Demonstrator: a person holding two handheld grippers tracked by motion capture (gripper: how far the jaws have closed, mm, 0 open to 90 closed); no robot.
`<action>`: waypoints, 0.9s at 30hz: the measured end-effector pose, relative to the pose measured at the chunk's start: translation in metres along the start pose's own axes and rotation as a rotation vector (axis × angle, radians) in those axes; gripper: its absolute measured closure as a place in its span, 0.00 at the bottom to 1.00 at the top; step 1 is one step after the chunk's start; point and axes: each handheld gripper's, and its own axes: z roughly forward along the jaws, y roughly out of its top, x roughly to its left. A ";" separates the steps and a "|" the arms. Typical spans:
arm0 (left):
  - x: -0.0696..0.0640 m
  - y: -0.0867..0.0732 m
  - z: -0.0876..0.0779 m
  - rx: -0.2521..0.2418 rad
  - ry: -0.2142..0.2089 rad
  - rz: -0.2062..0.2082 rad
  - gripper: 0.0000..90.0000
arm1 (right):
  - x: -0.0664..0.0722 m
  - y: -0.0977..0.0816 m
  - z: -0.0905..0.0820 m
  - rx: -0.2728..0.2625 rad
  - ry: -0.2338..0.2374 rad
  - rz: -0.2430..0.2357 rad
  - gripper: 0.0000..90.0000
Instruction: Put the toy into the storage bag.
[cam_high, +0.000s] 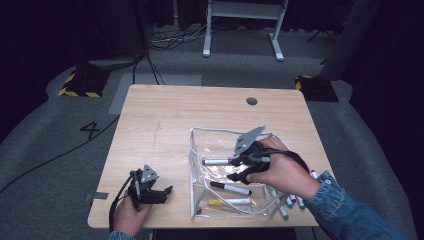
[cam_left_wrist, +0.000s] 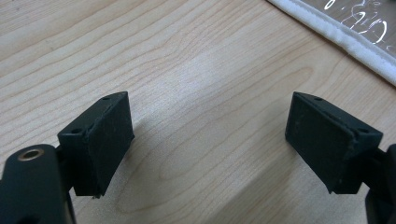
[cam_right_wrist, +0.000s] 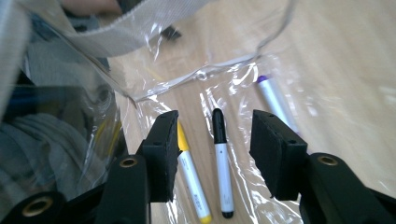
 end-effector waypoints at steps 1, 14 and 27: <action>0.000 0.000 0.000 -0.001 0.001 0.002 0.17 | -0.001 -0.003 -0.010 -0.017 -0.014 0.010 0.59; 0.000 0.000 0.000 0.000 0.000 0.000 0.17 | -0.025 -0.088 -0.109 -0.169 -0.184 0.278 0.59; 0.000 0.000 0.000 0.000 0.000 0.000 0.17 | -0.062 -0.198 -0.105 -0.126 -0.319 0.567 0.63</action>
